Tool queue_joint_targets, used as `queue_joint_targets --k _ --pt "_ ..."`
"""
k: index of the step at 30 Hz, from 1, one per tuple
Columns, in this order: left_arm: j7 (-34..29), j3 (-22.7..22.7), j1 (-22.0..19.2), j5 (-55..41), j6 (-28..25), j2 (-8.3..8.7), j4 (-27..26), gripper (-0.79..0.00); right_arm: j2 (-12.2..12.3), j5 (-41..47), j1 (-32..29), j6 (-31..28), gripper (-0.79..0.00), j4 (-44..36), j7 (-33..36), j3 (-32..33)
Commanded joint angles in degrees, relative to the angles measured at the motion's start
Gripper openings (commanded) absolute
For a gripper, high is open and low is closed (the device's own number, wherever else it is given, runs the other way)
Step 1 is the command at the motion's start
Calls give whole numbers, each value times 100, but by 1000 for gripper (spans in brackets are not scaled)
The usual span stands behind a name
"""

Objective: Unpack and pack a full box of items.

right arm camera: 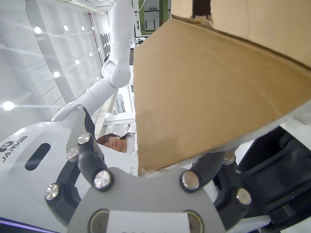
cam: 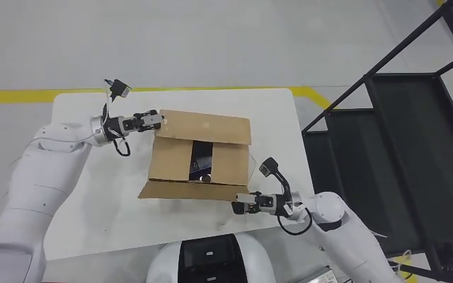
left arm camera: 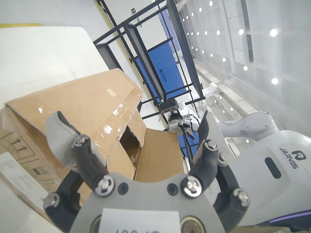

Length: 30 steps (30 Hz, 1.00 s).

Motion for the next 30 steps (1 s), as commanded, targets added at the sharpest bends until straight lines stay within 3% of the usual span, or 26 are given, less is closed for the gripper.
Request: queue_joint_targets --k 1,17,30 --pt "8 51 31 98 -6 61 -83 0 -9 97 56 -27 0 -17 -127 7" --pt "-192 251 -22 -387 195 336 -299 0 -121 -484 554 351 0 257 -1916 -182" --pt "-619 422 -81 -274 621 395 -468 0 -159 -781 642 500 0 268 -2352 -239"
